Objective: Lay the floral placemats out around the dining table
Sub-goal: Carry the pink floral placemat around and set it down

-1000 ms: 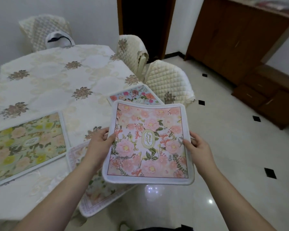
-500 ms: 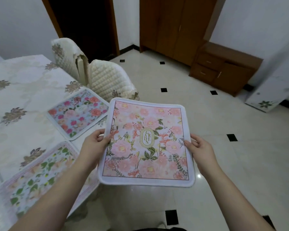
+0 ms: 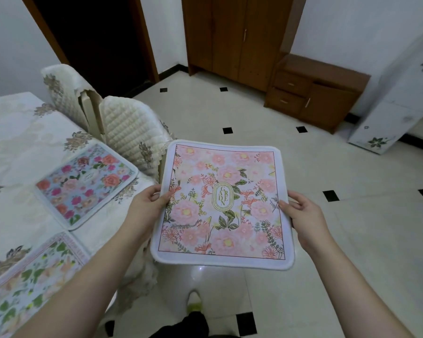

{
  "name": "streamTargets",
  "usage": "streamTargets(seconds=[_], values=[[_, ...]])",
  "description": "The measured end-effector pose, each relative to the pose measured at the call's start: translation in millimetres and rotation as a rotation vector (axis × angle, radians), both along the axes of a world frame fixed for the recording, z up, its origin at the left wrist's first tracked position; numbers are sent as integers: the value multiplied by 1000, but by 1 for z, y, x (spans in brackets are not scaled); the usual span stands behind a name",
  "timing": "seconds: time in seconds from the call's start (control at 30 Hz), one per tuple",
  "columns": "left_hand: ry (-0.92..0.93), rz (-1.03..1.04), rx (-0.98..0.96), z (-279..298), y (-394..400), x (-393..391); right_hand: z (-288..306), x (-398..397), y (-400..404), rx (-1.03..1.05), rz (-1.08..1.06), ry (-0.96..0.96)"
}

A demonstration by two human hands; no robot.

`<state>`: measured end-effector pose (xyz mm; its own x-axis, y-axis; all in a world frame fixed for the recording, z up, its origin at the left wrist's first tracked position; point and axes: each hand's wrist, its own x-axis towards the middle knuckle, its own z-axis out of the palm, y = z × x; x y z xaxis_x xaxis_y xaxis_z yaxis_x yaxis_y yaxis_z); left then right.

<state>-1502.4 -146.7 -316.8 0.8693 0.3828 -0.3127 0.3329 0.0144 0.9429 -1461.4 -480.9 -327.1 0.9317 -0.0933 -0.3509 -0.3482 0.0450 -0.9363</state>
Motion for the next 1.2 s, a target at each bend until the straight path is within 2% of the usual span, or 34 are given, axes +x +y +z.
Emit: streamTargets(seconds=[0.23, 0.6, 0.93, 1.2], values=[[25, -31, -83, -18, 25, 76, -5, 63, 19, -38, -14, 9], [-8, -102, -139, -7, 54, 188, 2, 158, 42, 15, -75, 7], [-11, -92, -78, -11, 25, 294, 0, 274, 12, 3, -16, -20], [-8, 28, -86, 4, -10, 371, 5, 387, -12, -1, 80, -33]])
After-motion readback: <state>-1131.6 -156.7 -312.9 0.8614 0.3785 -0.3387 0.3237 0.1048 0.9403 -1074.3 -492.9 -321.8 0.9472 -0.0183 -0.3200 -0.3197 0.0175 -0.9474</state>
